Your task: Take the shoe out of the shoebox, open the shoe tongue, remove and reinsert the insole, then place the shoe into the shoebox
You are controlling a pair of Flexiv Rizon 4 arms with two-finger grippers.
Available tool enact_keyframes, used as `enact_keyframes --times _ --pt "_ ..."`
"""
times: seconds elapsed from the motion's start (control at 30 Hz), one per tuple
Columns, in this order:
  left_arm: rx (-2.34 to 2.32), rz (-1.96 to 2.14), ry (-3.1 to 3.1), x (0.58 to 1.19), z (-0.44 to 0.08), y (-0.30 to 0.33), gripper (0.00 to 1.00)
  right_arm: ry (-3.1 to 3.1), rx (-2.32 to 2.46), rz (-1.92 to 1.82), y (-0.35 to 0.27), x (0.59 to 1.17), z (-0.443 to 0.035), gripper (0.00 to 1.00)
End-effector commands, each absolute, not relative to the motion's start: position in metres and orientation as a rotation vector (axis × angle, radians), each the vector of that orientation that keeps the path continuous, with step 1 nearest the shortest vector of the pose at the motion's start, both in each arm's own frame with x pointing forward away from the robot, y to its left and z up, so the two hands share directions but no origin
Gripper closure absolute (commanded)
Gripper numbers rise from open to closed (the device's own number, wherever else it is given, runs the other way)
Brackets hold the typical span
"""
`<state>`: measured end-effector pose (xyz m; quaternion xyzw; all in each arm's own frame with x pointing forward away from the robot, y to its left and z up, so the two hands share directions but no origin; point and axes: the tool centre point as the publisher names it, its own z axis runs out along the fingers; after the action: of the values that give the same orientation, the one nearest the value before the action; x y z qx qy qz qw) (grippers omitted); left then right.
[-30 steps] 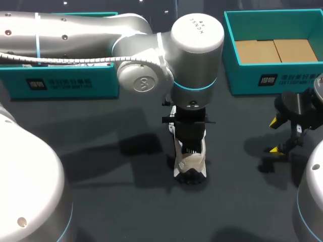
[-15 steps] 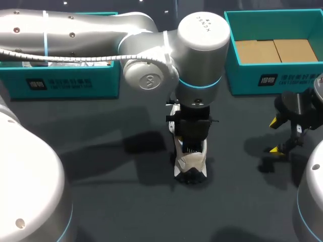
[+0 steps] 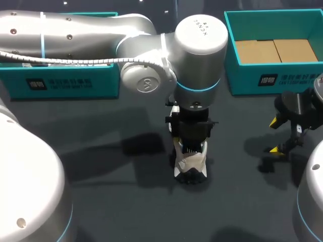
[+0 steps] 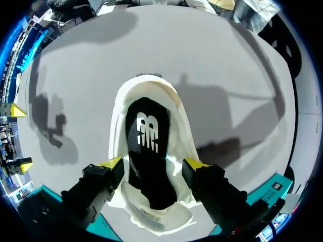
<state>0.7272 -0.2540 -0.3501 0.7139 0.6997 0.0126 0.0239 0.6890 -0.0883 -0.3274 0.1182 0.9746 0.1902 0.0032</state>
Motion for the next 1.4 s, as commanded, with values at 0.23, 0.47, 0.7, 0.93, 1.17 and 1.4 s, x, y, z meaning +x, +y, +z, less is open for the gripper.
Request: enact_keyframes --times 0.23,0.47,0.7,0.93,1.17,1.4 --pt "2.178 -0.044 2.2 0.741 -0.348 -0.248 0.0 3.053 0.371 0.593 -0.088 0.687 -0.327 0.0" --pt "2.164 -0.083 2.198 0.745 -0.343 -0.249 0.07 3.053 0.371 0.593 -0.088 0.687 -0.327 0.0" --pt "2.147 -0.09 2.204 0.745 -0.341 -0.249 0.21 3.053 0.371 0.593 -0.088 0.687 -0.327 0.0" --pt "2.118 -0.086 2.22 0.754 -0.331 -0.242 0.21 3.053 0.371 0.593 -0.088 0.687 -0.327 0.0" --pt "2.082 -0.064 2.232 0.765 -0.316 -0.237 0.33 3.053 0.371 0.593 -0.088 0.687 -0.327 0.0" --pt "2.05 -0.063 2.231 0.777 -0.296 -0.233 0.52 3.053 0.371 0.593 -0.088 0.687 -0.327 0.0"
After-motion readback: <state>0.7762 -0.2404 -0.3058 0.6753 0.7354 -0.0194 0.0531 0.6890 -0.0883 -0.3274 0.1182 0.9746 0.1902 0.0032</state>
